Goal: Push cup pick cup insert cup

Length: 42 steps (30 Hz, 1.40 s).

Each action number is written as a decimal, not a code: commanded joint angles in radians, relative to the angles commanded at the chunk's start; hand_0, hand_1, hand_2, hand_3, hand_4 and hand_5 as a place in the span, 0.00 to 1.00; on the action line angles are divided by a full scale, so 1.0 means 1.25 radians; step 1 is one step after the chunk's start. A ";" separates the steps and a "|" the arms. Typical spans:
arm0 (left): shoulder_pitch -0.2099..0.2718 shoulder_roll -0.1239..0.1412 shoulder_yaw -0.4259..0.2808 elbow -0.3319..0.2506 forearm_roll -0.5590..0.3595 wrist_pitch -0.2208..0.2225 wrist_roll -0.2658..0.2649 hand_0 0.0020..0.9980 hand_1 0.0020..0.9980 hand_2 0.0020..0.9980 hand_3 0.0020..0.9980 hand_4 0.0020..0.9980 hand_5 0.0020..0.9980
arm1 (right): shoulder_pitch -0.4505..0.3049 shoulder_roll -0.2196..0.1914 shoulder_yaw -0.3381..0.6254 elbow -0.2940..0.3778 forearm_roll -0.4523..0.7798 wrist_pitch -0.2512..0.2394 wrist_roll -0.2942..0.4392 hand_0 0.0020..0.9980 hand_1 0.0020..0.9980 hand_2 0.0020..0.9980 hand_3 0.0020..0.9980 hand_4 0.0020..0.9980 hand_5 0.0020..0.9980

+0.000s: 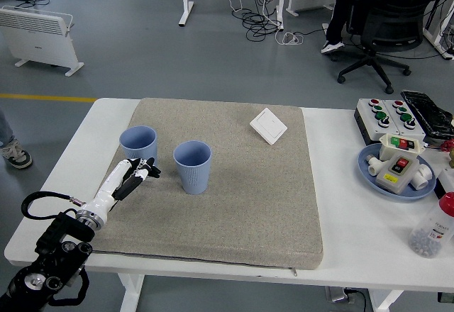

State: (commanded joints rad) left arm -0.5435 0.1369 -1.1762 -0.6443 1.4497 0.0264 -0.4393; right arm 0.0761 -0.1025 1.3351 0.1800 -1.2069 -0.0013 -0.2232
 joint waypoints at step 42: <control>-0.228 0.069 0.142 -0.309 0.555 -0.304 0.361 0.96 0.95 1.00 0.94 0.94 0.47 | -0.002 -0.008 0.009 0.000 0.000 0.000 -0.005 0.70 0.60 0.62 0.54 0.11 0.43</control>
State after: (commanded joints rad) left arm -0.8287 0.2229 -0.9986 -1.0311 2.1439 -0.3536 0.0114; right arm 0.0737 -0.1119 1.3467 0.1800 -1.2070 -0.0010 -0.2299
